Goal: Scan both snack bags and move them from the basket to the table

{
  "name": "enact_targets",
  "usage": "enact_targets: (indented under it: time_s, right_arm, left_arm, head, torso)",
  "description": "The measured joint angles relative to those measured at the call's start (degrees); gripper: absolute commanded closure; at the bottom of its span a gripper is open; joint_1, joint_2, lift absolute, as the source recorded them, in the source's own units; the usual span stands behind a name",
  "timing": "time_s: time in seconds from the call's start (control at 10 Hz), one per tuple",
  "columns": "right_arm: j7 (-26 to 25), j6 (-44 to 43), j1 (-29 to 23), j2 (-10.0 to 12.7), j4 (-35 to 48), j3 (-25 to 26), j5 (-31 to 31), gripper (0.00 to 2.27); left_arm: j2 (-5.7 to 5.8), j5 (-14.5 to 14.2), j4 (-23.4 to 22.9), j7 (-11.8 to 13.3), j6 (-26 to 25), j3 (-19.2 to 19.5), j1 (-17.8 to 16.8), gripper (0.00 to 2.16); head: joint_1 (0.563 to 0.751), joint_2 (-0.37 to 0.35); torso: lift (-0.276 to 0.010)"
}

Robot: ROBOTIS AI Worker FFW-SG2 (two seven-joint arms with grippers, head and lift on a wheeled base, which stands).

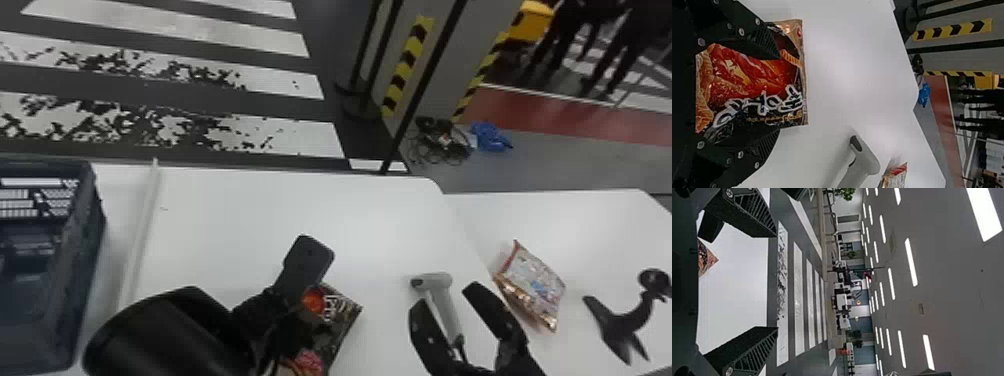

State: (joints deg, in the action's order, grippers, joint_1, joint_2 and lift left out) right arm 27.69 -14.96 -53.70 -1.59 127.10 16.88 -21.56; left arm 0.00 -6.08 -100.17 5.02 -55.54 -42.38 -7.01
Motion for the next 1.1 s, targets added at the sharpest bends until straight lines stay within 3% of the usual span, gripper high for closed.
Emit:
enact_targets:
  time_s: [0.2, 0.4, 0.5, 0.6, 0.9, 1.1]
  right_arm:
    - [0.35, 0.14, 0.36, -0.05, -0.09, 0.32, -0.54, 0.08]
    - [0.78, 0.47, 1.01, -0.08, -0.21, 0.35, -1.02, 0.08]
    - [1.27, 0.66, 1.26, -0.08, -0.30, 0.43, -1.52, 0.08]
    - [1.67, 0.92, 1.52, -0.08, -0.46, 0.56, -1.83, 0.08]
    - [2.32, 1.35, 2.41, -0.15, -1.19, 0.61, -1.92, 0.08]
    - [2.37, 1.98, 3.04, -0.20, -1.48, 0.54, -1.76, 0.08]
  left_arm:
    - [0.00, 2.13, -6.09, -0.91, -1.09, 2.22, 2.94, 0.03]
    - [0.02, 7.12, -14.45, -2.50, -1.59, 3.59, 8.07, 0.04]
    - [1.09, 9.80, -19.11, -4.41, -1.54, 3.93, 10.89, 0.04]
    - [3.03, 11.57, -23.49, -5.02, -1.49, 5.24, 13.97, 0.04]
    - [8.71, 12.02, -32.58, -5.10, -0.11, 13.84, 22.94, 0.04]
    - [12.17, 11.72, -36.46, -5.63, 6.95, 18.81, 28.29, 0.09]
  head:
    - [0.695, -0.350]
    - [0.695, -0.350]
    - [0.695, -0.350]
    - [0.695, -0.350]
    - [0.695, -0.350]
    - [0.695, -0.335]
  torso:
    - [-0.098]
    - [-0.098]
    - [-0.098]
    - [-0.098]
    - [-0.098]
    - [-0.098]
